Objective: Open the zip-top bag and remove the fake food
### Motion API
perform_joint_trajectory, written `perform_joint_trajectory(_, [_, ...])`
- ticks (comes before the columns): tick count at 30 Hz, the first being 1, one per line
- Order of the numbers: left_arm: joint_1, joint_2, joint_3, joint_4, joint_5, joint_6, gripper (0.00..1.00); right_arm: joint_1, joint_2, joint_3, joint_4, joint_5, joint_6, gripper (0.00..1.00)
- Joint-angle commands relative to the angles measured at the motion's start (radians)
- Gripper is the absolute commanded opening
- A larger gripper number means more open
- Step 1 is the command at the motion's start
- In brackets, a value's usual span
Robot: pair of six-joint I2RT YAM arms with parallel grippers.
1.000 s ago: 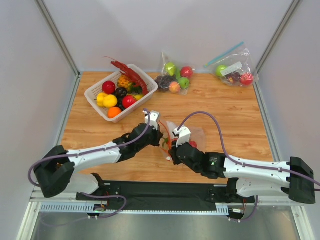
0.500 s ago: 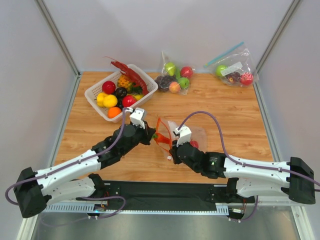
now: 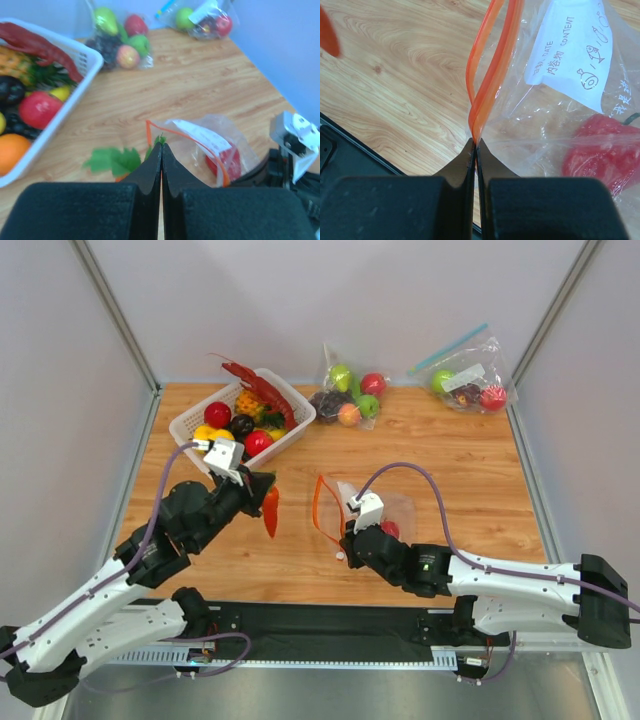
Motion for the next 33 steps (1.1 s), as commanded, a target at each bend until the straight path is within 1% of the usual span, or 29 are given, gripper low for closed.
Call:
perform_joint_trajectory(1, [0.054,0.023,0.091,-0.109,-0.028,0.091,0.00,-0.006,-0.027,-0.009,0.015,0.020,0.011,0.00])
perform_joint_trajectory(6, [0.177,0.118,0.206,-0.111,0.042,0.126,0.00,-0.006,-0.026,-0.012,0.027,0.008,0.008,0.00])
perform_joint_trajectory(9, [0.261,0.217,0.290,-0.100,0.093,0.146,0.00,-0.006,-0.016,-0.012,0.031,0.000,0.008,0.00])
perform_joint_trajectory(12, [0.380,0.355,0.374,-0.069,0.175,0.148,0.00,-0.006,-0.013,-0.018,0.050,-0.013,0.014,0.00])
perform_joint_trajectory(15, [0.440,0.483,0.478,-0.051,0.234,0.148,0.00,-0.006,-0.004,-0.024,0.065,-0.026,0.023,0.00])
perform_joint_trajectory(16, [0.466,0.518,0.536,-0.048,0.245,0.148,0.00,-0.006,-0.001,-0.027,0.068,-0.029,0.026,0.00])
perform_joint_trajectory(18, [0.491,0.611,0.595,-0.046,0.263,0.157,0.00,-0.006,0.010,-0.032,0.085,-0.044,0.031,0.00])
perform_joint_trajectory(19, [0.497,0.641,0.650,-0.043,0.266,0.162,0.00,-0.006,0.014,-0.033,0.097,-0.052,0.034,0.00])
perform_joint_trajectory(21, [0.510,0.716,0.699,-0.042,0.268,0.171,0.00,-0.006,0.031,-0.035,0.104,-0.069,0.043,0.00])
perform_joint_trajectory(22, [0.523,0.739,0.750,-0.045,0.271,0.172,0.00,-0.006,0.034,-0.036,0.107,-0.073,0.048,0.00])
perform_joint_trajectory(25, [0.548,0.829,0.830,-0.057,0.265,0.188,0.00,-0.006,0.050,-0.044,0.130,-0.095,0.054,0.00])
perform_joint_trajectory(28, [0.569,0.903,0.859,-0.037,0.260,0.191,0.00,-0.006,0.054,-0.042,0.125,-0.101,0.052,0.00])
perform_joint_trajectory(33, [0.583,1.001,0.858,-0.003,0.222,0.199,0.00,-0.006,0.024,-0.039,0.096,-0.081,0.048,0.00])
